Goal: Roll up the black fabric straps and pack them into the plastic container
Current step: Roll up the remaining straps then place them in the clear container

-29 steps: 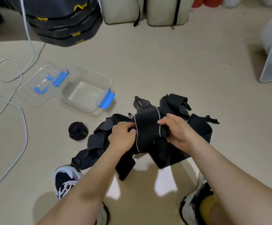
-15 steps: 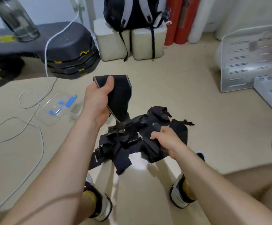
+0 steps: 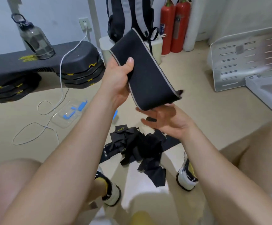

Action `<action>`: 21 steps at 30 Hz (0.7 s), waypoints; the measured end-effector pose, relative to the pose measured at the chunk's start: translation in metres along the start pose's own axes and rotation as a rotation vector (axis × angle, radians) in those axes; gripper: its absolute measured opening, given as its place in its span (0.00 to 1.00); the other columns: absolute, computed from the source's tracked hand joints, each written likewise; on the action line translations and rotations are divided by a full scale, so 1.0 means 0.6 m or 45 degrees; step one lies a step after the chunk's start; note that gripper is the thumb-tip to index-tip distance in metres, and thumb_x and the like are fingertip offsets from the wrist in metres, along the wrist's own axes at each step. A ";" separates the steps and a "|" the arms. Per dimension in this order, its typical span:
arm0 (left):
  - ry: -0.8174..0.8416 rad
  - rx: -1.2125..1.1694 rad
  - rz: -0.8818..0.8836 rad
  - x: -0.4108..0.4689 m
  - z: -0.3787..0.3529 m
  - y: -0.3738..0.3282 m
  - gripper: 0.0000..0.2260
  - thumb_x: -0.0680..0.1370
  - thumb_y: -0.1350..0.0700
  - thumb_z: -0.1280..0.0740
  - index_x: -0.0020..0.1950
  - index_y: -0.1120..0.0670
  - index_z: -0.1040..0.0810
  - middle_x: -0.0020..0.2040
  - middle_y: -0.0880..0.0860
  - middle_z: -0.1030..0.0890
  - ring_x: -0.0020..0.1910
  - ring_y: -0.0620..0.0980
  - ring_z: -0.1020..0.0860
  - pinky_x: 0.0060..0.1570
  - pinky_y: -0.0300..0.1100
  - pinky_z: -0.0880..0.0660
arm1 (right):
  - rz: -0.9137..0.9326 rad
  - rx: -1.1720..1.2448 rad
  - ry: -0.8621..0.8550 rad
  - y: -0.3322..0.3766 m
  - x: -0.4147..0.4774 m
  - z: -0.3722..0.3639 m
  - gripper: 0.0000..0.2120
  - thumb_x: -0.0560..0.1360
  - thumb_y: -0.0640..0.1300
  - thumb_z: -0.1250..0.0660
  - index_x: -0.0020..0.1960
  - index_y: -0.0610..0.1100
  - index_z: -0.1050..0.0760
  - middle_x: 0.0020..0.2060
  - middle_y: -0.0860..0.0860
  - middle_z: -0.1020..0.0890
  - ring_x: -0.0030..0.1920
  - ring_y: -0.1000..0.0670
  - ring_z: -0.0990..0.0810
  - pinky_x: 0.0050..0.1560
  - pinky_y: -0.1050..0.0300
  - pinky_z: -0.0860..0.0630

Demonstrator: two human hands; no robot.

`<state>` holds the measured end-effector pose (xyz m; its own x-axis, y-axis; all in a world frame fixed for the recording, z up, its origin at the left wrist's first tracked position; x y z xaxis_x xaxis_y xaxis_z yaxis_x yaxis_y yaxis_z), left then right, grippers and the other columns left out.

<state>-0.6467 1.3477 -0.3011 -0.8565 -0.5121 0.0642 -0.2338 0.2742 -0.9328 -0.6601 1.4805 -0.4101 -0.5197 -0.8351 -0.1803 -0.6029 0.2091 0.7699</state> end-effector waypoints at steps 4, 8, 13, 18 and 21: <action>-0.054 0.412 0.092 -0.006 0.024 0.064 0.19 0.80 0.69 0.40 0.68 0.54 0.28 0.63 0.53 0.20 0.61 0.52 0.21 0.61 0.49 0.23 | 0.132 0.465 -0.029 0.023 -0.020 0.033 0.20 0.77 0.49 0.35 0.69 0.50 0.28 0.68 0.43 0.23 0.66 0.41 0.23 0.64 0.40 0.27; 0.078 0.770 0.299 -0.020 0.046 0.176 0.18 0.78 0.72 0.39 0.61 0.53 0.23 0.56 0.51 0.18 0.58 0.51 0.20 0.62 0.48 0.25 | -0.277 -0.092 -0.427 -0.019 -0.014 0.133 0.33 0.77 0.71 0.48 0.61 0.47 0.21 0.57 0.45 0.16 0.58 0.45 0.17 0.62 0.45 0.27; 0.891 1.461 0.919 -0.103 0.076 0.382 0.09 0.69 0.58 0.31 0.49 0.55 0.23 0.44 0.50 0.17 0.44 0.47 0.19 0.48 0.41 0.23 | -0.489 0.220 -0.544 -0.120 -0.002 0.178 0.23 0.81 0.58 0.39 0.61 0.39 0.21 0.55 0.41 0.16 0.52 0.43 0.16 0.55 0.47 0.19; 0.892 1.669 1.003 -0.122 0.115 0.472 0.14 0.70 0.71 0.45 0.37 0.54 0.26 0.37 0.50 0.24 0.38 0.49 0.25 0.34 0.38 0.30 | -0.467 -0.172 -1.336 -0.206 -0.026 0.308 0.24 0.76 0.34 0.35 0.72 0.40 0.31 0.68 0.43 0.24 0.62 0.42 0.22 0.62 0.46 0.24; 0.555 1.627 0.883 -0.079 0.137 0.509 0.22 0.73 0.70 0.45 0.53 0.52 0.17 0.55 0.50 0.18 0.57 0.50 0.21 0.57 0.42 0.25 | -0.521 -0.364 -1.498 -0.226 -0.052 0.341 0.29 0.77 0.32 0.42 0.77 0.44 0.39 0.71 0.47 0.29 0.61 0.43 0.26 0.56 0.54 0.29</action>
<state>-0.6397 1.3889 -0.6178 -0.7450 -0.2459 -0.6200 0.6078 -0.6331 -0.4793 -0.6860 1.5825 -0.6343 -0.6364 0.1703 -0.7524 -0.7702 -0.1943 0.6075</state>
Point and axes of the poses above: each hand's wrist, its own x-axis towards the middle knuckle, its own z-axis out of the back of the hand, y = z × x, the point moved 7 cm from there along x, towards the middle knuckle
